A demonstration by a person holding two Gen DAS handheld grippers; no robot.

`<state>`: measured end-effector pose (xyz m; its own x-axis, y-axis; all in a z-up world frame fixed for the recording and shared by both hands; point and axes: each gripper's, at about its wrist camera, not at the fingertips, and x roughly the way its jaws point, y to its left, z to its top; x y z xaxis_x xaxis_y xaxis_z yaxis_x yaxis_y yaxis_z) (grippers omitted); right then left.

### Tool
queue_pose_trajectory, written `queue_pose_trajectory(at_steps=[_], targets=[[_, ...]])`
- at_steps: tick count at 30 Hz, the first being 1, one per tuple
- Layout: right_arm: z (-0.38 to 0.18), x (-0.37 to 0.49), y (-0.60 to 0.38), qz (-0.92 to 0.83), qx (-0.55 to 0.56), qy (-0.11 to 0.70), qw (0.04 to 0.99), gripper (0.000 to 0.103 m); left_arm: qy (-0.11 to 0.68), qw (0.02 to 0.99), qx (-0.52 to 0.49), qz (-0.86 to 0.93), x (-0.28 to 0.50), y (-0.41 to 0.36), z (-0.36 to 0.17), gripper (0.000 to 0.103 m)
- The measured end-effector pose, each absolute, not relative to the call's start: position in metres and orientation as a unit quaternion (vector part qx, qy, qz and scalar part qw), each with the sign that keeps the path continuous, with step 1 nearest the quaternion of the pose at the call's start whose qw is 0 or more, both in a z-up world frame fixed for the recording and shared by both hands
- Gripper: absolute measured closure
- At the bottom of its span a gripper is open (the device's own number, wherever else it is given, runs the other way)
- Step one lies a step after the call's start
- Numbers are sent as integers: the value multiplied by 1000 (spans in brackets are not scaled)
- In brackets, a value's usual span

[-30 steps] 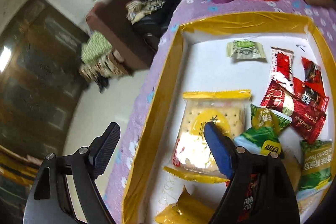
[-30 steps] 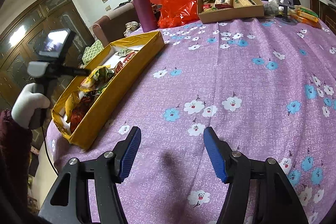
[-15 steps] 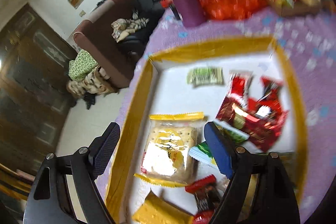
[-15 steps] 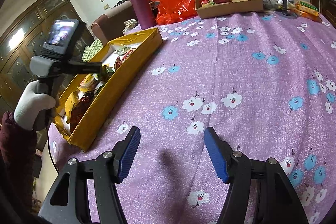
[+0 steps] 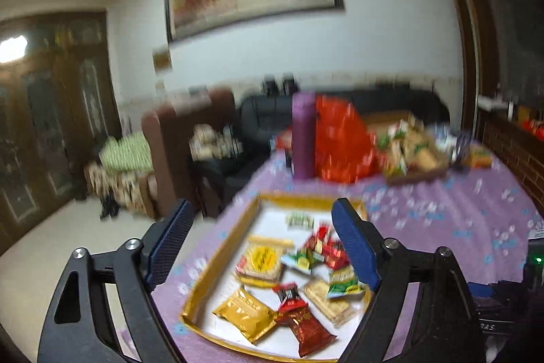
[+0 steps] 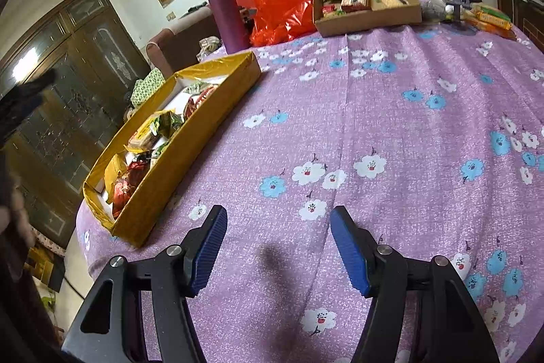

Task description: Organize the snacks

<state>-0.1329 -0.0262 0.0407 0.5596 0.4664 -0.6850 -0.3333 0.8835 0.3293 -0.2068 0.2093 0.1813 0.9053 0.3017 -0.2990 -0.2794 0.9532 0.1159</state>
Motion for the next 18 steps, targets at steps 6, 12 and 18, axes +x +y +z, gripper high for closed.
queue_pose_trajectory(at_steps=[6,12,18], targets=[[81,-175,-36,204,50,316,925,38,10,982,40,183,-286,185,215,0],[144,-236,-49,173,22,177,969,29,-22,962,-2,273,-323,176,234,0],[161,-263,-31,214,-15,157,964,11,116,975,-35,185,-287,182,218,0]])
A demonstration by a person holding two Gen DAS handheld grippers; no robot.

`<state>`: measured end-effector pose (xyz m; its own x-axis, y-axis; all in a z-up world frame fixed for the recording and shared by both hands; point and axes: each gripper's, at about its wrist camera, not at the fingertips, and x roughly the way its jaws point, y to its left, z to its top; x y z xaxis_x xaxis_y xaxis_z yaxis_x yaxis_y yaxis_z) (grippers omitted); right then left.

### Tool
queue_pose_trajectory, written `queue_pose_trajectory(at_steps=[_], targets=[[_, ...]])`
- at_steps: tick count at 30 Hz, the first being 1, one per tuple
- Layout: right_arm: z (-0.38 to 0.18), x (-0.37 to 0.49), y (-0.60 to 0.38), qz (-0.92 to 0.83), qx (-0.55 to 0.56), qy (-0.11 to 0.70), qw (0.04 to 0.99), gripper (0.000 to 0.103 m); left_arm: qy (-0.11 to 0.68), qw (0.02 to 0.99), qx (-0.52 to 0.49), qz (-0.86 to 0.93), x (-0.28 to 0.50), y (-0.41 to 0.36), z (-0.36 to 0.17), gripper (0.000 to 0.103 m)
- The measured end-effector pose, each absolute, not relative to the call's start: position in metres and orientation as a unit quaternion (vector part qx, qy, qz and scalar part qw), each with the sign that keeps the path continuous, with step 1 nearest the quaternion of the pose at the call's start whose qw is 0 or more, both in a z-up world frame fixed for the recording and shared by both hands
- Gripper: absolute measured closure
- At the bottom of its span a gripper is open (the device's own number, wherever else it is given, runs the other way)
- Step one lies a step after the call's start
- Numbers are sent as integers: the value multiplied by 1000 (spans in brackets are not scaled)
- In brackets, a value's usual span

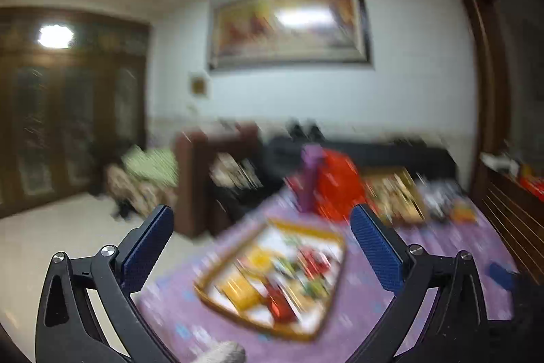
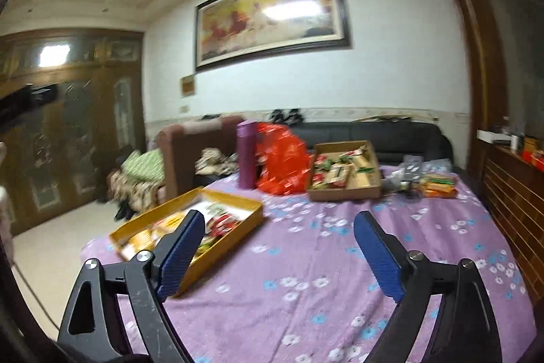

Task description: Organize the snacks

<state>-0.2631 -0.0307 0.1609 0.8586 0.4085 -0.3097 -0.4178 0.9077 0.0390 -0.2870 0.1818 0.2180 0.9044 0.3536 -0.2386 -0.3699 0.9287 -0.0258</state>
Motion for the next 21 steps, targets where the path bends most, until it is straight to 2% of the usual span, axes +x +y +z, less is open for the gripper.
queue_pose_trajectory(at_steps=[8,21], targets=[[112,-247,17,285,-48,242,926,12,216,960,23,175,-242,154,156,0],[79,-221,49,287,-70,292,909,12,298,942,-23,150,-205,152,104,0]])
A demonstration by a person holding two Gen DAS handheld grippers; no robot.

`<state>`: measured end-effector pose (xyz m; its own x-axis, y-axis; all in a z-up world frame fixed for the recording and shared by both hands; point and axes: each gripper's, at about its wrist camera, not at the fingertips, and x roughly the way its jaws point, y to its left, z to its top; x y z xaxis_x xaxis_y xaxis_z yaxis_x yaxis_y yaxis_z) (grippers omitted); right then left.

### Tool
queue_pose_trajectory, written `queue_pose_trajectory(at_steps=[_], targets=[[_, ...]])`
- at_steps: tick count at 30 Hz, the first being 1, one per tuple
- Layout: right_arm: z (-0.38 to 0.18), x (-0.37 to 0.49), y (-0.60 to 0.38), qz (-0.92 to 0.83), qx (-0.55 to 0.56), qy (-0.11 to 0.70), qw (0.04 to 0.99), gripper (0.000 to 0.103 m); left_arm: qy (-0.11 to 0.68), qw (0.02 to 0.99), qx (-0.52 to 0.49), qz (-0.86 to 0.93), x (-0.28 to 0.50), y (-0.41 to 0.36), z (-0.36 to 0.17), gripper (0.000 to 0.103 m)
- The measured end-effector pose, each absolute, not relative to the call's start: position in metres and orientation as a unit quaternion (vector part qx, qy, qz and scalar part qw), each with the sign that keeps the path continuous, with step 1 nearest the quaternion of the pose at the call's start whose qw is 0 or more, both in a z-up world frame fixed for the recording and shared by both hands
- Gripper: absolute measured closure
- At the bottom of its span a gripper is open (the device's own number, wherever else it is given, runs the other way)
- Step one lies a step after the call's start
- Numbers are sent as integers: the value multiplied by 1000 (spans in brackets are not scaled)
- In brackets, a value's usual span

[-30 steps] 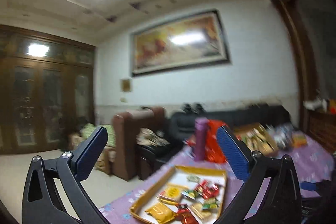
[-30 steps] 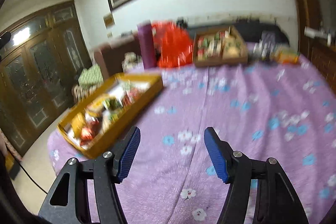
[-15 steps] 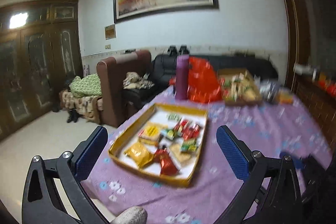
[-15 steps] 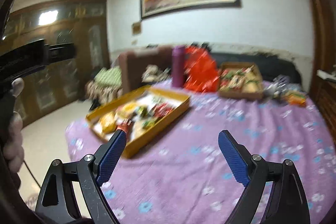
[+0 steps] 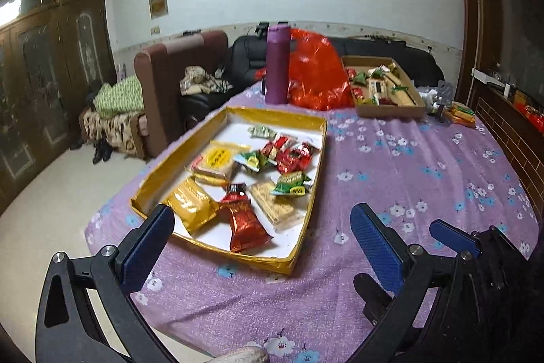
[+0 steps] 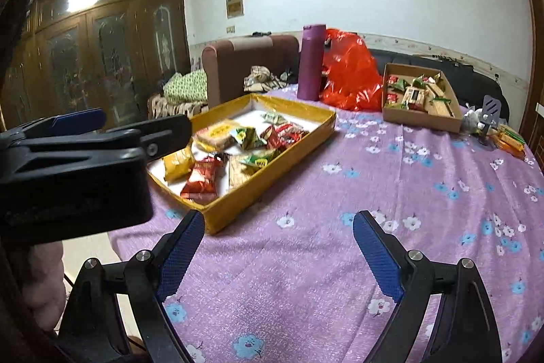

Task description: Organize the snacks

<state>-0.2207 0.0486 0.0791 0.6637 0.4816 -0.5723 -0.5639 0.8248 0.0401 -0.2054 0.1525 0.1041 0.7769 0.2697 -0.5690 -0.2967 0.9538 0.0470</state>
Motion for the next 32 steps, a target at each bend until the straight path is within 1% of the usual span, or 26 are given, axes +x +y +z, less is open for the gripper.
queue_pose_trajectory(at_steps=[4,14,32], targets=[[72,-215,54,286,-81,298,907,12,309,936,-30,163,-199,161,95,0],[61,-197,56,284,-67,330,898,12,325,929,-56,169,-192,175,86,0],[68,-209,56,286,-72,318,901,12,313,930,-59,182,-201,175,91,0]])
